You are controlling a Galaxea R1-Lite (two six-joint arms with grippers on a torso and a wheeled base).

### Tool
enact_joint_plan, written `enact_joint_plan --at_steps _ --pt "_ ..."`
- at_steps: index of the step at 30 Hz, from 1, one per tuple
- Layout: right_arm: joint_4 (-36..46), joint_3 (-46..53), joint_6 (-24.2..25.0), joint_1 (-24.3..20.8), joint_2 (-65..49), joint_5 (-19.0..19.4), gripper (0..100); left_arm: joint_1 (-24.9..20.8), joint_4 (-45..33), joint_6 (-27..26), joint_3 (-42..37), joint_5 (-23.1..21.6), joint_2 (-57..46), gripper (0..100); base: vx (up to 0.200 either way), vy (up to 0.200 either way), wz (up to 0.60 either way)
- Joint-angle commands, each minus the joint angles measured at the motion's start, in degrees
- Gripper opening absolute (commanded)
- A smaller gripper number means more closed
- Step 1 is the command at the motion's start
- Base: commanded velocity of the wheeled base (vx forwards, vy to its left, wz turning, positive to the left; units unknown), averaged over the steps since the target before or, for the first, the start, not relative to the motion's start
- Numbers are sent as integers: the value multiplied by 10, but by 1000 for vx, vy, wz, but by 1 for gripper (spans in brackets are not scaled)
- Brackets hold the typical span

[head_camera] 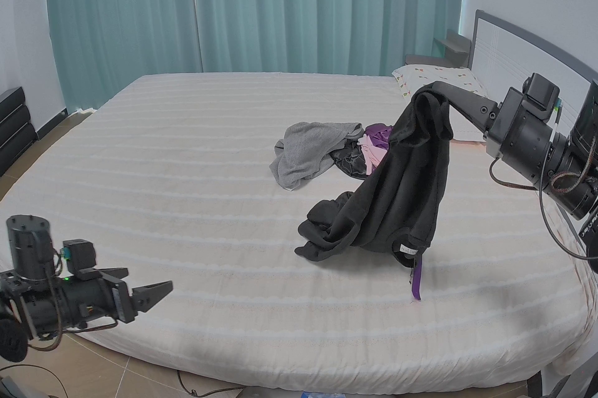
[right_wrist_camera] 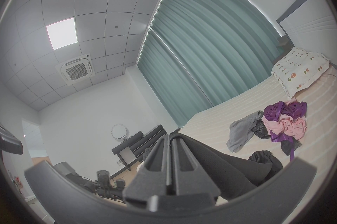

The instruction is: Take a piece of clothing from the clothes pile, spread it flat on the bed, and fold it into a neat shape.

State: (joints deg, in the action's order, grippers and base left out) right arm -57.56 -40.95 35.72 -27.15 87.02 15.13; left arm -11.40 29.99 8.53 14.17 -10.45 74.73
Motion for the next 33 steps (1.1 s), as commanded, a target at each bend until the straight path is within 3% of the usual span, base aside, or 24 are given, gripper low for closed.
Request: enact_joint_plan --at_steps 1,9,14,33 --pt "-1 -20 1 3 3 0 0 -90 139 -3 39 3 268 100 0 0 0" --pt "-1 -33 1 6 8 1 0 -151 212 6 129 3 419 100 0 0 0" --pt "-2 -33 4 5 15 1 0 -195 220 46 212 9 492 100 0 0 0" --pt "-3 -33 5 2 12 0 0 -217 210 47 481 43 689 100 0 0 0"
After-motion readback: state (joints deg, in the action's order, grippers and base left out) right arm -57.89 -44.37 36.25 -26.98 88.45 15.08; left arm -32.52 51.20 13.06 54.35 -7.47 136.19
